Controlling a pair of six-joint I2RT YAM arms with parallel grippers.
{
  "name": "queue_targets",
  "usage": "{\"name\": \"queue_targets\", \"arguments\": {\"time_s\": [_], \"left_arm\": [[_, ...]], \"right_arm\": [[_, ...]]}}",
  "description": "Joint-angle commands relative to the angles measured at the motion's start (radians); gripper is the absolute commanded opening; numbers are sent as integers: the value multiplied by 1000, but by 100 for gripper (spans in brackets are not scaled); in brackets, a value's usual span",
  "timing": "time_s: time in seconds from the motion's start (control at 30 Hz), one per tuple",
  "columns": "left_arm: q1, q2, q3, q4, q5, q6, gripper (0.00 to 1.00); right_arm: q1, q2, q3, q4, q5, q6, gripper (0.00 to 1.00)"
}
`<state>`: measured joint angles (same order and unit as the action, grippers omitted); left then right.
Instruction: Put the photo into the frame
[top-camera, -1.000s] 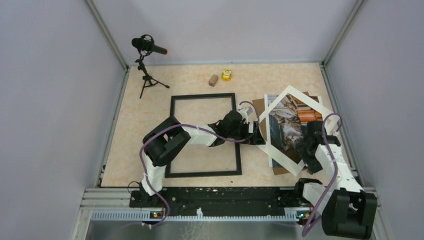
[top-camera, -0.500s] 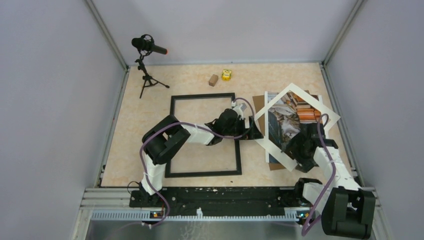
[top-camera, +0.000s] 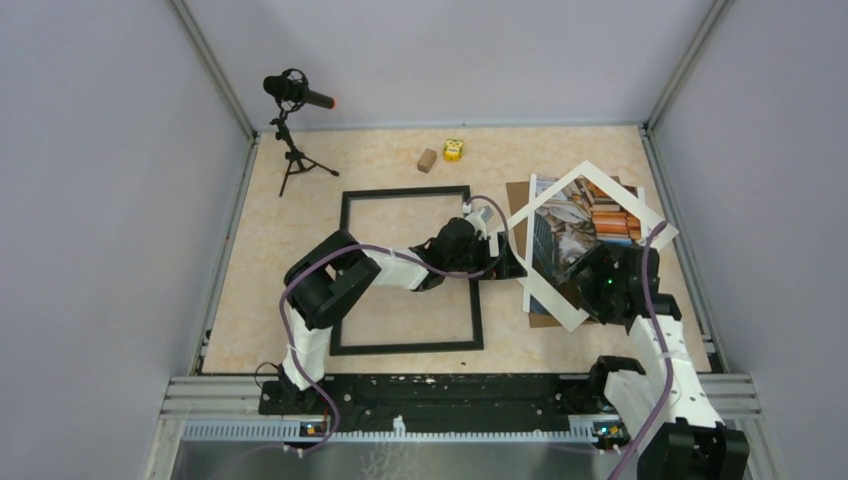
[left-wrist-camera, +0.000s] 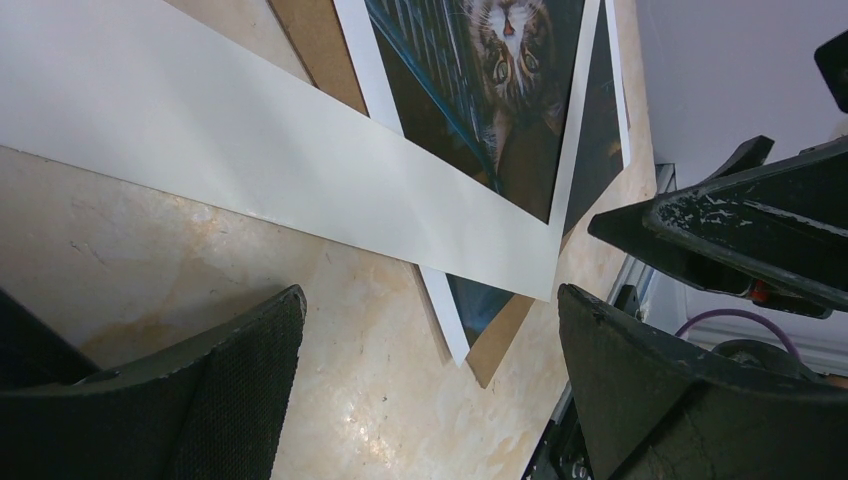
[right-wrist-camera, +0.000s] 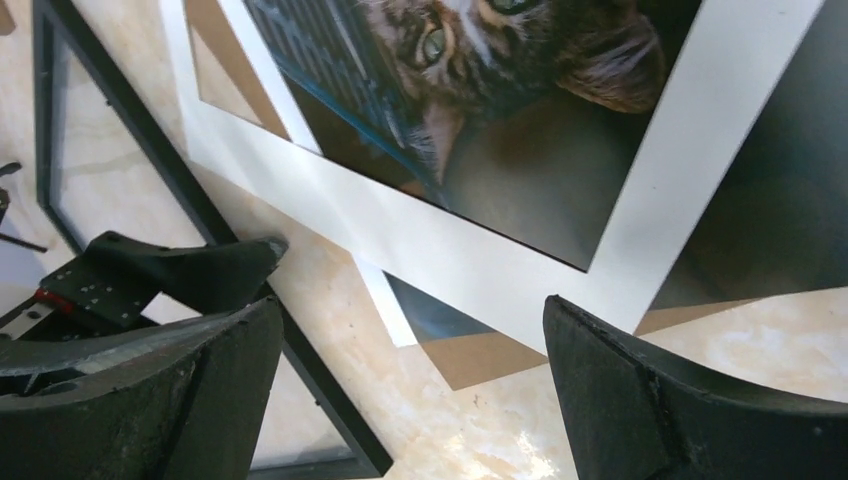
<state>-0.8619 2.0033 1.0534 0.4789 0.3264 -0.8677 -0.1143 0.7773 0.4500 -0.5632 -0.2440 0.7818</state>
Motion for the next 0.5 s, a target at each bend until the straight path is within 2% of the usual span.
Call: {"name": "queue_targets", "arguments": {"time_s": [0.0, 0.07, 0.13, 0.27, 0.47], "left_arm": [[9, 20, -35, -74, -32, 20, 99], [7, 22, -31, -74, -27, 26, 99], [5, 29, -20, -79, -19, 32, 99], [-2, 31, -7, -89, -18, 49, 99], [-62, -23, 15, -86, -26, 159, 99]], "right_arm": [[-4, 21, 20, -21, 142, 33, 99], [-4, 56, 48, -73, 262, 31, 99], [-3, 87, 58, -70, 286, 0, 99], [-4, 129, 40, -33, 223, -18, 99], [-4, 124, 15, -35, 170, -34, 99]]}}
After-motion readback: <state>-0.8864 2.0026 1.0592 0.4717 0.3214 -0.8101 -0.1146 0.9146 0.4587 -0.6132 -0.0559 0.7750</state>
